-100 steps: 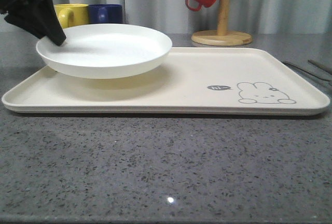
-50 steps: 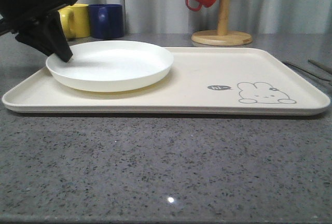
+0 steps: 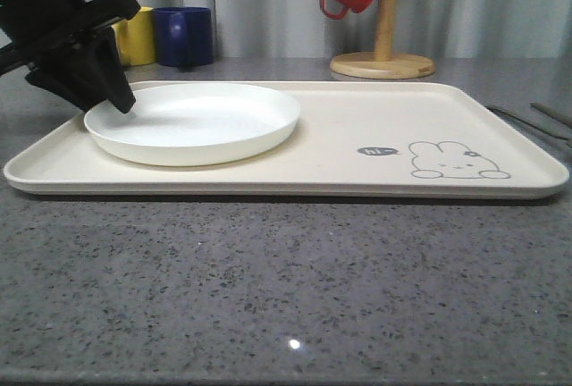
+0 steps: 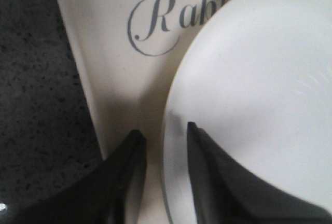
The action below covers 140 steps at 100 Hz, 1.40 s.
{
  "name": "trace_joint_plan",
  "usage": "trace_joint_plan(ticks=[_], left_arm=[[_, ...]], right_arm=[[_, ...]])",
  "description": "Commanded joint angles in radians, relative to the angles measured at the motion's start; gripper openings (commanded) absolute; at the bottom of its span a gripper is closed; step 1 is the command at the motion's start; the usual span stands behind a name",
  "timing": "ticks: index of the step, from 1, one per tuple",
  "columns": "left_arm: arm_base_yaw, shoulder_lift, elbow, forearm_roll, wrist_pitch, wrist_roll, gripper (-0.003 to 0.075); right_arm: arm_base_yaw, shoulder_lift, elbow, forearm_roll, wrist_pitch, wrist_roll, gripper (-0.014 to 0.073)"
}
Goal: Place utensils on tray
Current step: 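Carry the plate over the tray and lower it onto the tray, then open the left gripper and withdraw it from the plate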
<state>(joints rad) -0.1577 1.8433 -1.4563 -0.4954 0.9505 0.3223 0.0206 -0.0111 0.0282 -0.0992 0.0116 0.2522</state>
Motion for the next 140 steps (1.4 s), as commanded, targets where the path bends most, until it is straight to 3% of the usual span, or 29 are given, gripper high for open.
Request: trace_joint_plan(ticks=[1,23,71,108,140], left_arm=[[-0.010,-0.050,-0.034,-0.042,-0.021,0.002,0.0328],[-0.010,-0.063,-0.055,-0.042,-0.021,0.011,0.0338],[-0.002,-0.284,-0.019,0.038,-0.180,0.011,0.0338],[0.071,-0.640,0.342,0.106,-0.441,0.011,0.0338],[0.071,-1.011,0.693,0.124,-0.698,0.011,0.0338]], right_arm=[[-0.001,-0.021,-0.019,-0.007,-0.081,-0.009,-0.0068],[-0.001,-0.021,-0.019,-0.007,-0.081,-0.009,-0.0068],[-0.001,-0.021,-0.019,-0.007,-0.081,-0.009,-0.0068],[-0.001,-0.021,-0.019,-0.007,-0.081,-0.009,-0.0068],[-0.001,-0.021,-0.019,-0.007,-0.081,-0.009,-0.0068]])
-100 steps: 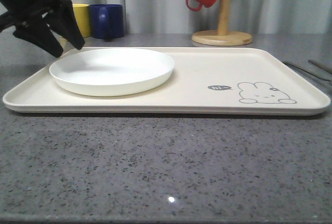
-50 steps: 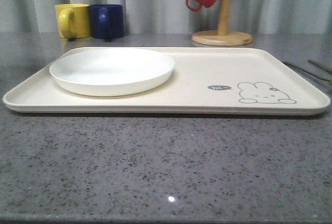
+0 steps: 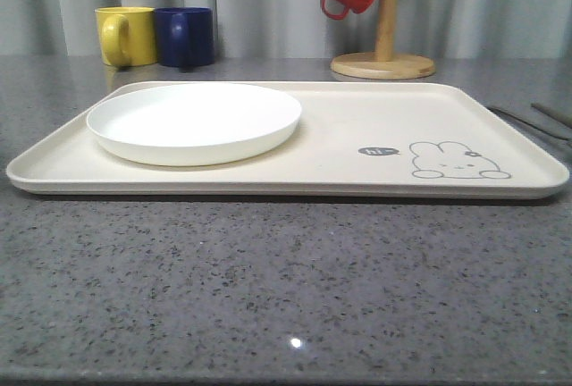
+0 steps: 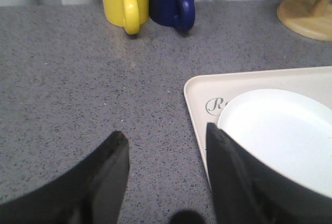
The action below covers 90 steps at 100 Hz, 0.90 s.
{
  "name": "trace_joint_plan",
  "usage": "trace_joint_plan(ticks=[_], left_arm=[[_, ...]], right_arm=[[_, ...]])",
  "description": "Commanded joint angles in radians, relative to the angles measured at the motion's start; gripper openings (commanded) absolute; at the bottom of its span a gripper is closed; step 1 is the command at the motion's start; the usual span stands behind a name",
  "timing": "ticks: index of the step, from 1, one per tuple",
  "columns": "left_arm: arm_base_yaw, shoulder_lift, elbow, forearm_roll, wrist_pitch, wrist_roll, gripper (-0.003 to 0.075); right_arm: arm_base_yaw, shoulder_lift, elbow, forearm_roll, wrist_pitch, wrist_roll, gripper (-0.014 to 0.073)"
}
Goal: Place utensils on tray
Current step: 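Open the left gripper and withdraw it from the plate, then lower the right gripper onto the silver fork and grasp it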
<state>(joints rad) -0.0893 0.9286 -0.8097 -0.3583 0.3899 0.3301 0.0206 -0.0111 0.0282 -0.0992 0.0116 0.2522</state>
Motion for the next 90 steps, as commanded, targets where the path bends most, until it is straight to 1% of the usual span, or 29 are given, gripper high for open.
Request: trace_joint_plan(ticks=[1,14,20,41,51,58,65,67,73,90], left_arm=[[0.003,-0.112,0.062,-0.013,-0.149,0.003,0.0338],[0.003,-0.250,0.196,-0.013,-0.245,0.003,0.0338],[0.003,-0.305,0.243,-0.013,-0.269,0.003,0.0338],[0.003,-0.453,0.356,-0.013,-0.287,0.003,0.0326],[0.003,-0.491,0.381,-0.013,-0.294,0.003,0.0260],[0.003,-0.502,0.388,-0.013,-0.306,0.003,0.0181],[0.003,-0.503,0.388,-0.013,-0.317,0.003,0.0091],[0.003,-0.503,0.388,-0.013,-0.319,0.003,0.0055],[0.003,-0.503,0.388,-0.013,-0.319,0.003,-0.0015],[0.003,-0.503,0.388,-0.015,-0.319,0.003,-0.0018]], right_arm=[[-0.001,-0.021,-0.019,-0.007,-0.081,-0.009,-0.0068],[-0.001,-0.021,-0.019,-0.007,-0.081,-0.009,-0.0068],[-0.001,-0.021,-0.019,-0.007,-0.081,-0.009,-0.0068],[-0.001,-0.021,-0.019,-0.007,-0.081,-0.009,-0.0068],[-0.001,-0.021,-0.019,-0.007,-0.081,-0.009,-0.0068],[-0.001,-0.021,-0.019,-0.007,-0.081,-0.009,-0.0068],[-0.001,-0.021,-0.019,-0.007,-0.081,-0.009,-0.0068],[-0.001,-0.021,-0.019,-0.007,-0.081,-0.009,-0.0068],[-0.001,-0.021,-0.019,-0.007,-0.081,-0.009,-0.0068],[-0.001,-0.021,-0.019,-0.007,-0.081,-0.009,-0.0068]])
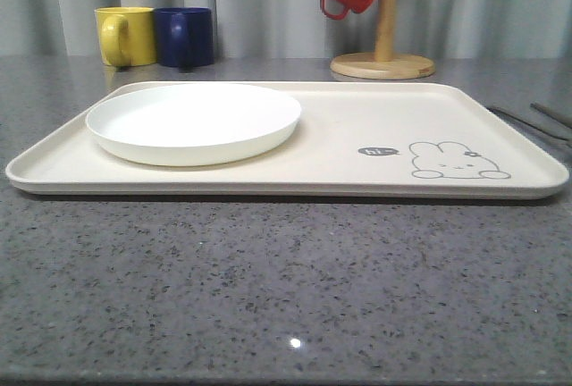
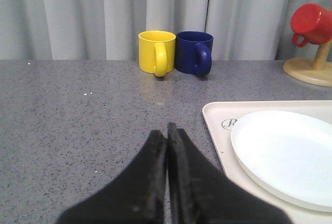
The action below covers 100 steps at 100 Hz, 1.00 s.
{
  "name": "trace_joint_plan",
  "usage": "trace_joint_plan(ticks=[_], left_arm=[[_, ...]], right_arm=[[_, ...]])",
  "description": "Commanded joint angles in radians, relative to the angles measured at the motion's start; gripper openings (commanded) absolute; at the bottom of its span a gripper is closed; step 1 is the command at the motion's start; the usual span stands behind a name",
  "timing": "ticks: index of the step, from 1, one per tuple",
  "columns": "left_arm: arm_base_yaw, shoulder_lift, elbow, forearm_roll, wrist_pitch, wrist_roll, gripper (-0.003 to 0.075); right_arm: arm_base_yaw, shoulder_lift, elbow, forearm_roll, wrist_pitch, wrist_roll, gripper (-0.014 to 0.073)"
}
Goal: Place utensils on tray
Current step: 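Lower the right gripper onto the silver fork and grasp it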
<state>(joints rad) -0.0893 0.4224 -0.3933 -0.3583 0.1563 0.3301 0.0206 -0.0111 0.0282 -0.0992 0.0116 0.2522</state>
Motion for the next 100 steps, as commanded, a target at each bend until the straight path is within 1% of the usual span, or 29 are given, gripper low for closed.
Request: trace_joint_plan(ticks=[1,11,30,39,48,63,77,93,100], left_arm=[[0.003,0.004,-0.028,-0.015,-0.086,0.003,-0.0018],[0.003,0.004,-0.028,-0.015,-0.079,0.003,-0.0018],[0.003,0.004,-0.028,-0.015,-0.079,0.003,-0.0018],[0.003,0.004,-0.028,-0.015,-0.079,0.003,-0.0018],[0.003,0.004,-0.028,-0.015,-0.079,0.003,-0.0018],[0.003,0.004,-0.028,-0.015,-0.079,0.003,-0.0018],[0.003,0.004,-0.028,-0.015,-0.079,0.003,-0.0018],[0.003,0.006,-0.028,-0.015,-0.079,0.003,-0.0018],[0.003,0.006,-0.028,-0.015,-0.079,0.003,-0.0018]], right_arm=[[-0.001,-0.021,-0.019,-0.007,-0.081,-0.009,-0.0068],[-0.001,-0.021,-0.019,-0.009,-0.090,-0.009,-0.0068],[-0.001,-0.021,-0.020,-0.009,-0.192,-0.009,-0.0068],[-0.001,-0.021,-0.044,-0.009,-0.177,-0.009,-0.0068],[-0.001,-0.009,-0.105,-0.009,-0.088,-0.009,-0.0068],[-0.001,0.085,-0.270,-0.009,0.143,-0.008,-0.0068],[-0.001,0.251,-0.441,-0.009,0.307,-0.008,-0.0068],[-0.001,0.487,-0.630,-0.009,0.512,-0.008,-0.0068],[-0.001,0.592,-0.706,-0.009,0.578,-0.008,-0.0068]])
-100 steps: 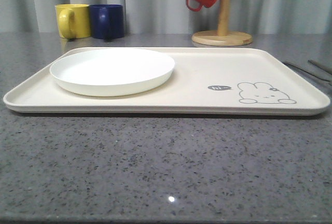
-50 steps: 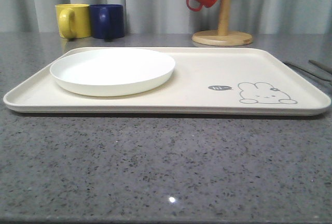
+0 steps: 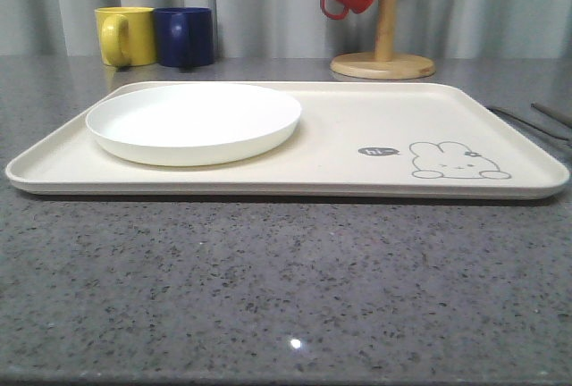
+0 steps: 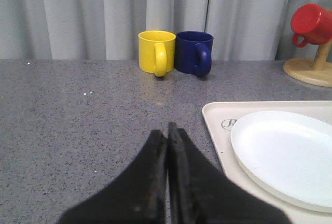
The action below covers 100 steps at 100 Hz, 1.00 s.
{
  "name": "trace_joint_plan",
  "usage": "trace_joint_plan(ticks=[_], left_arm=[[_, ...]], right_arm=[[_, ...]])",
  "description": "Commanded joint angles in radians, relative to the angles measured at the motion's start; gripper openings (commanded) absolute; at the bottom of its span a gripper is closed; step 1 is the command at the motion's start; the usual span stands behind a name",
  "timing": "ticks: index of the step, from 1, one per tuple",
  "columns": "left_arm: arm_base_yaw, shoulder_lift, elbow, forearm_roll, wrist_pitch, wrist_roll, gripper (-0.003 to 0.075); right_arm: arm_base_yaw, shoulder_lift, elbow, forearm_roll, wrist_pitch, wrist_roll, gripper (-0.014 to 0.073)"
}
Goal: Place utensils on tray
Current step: 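Lower the right gripper onto the silver fork and grasp it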
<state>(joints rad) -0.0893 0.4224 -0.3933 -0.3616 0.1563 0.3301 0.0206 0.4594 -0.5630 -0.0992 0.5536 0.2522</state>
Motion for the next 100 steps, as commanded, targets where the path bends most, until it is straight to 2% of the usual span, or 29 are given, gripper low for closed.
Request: trace_joint_plan(ticks=[1,28,59,69,90,100], left_arm=[[0.003,0.006,-0.028,-0.011,-0.079,0.003,-0.0018],[0.003,0.006,-0.028,-0.011,-0.079,0.003,-0.0018],[0.003,0.007,-0.028,-0.011,-0.079,0.003,-0.0018],[0.003,0.007,-0.028,-0.011,-0.079,0.003,-0.0018],[0.003,0.007,-0.028,-0.011,-0.079,0.003,-0.0018],[0.003,0.007,-0.028,-0.011,-0.079,0.003,-0.0018]], right_arm=[[-0.001,0.142,-0.122,-0.009,0.041,-0.008,-0.0068],[-0.001,0.430,-0.299,-0.009,0.093,-0.008,-0.0068],[-0.001,0.509,-0.308,-0.008,0.167,-0.008,-0.0042],[-0.001,0.509,-0.308,-0.008,0.190,-0.008,0.0050],[-0.001,0.509,-0.308,-0.006,0.232,-0.008,0.0372],[-0.001,0.509,-0.308,-0.001,0.234,-0.009,0.0405]])
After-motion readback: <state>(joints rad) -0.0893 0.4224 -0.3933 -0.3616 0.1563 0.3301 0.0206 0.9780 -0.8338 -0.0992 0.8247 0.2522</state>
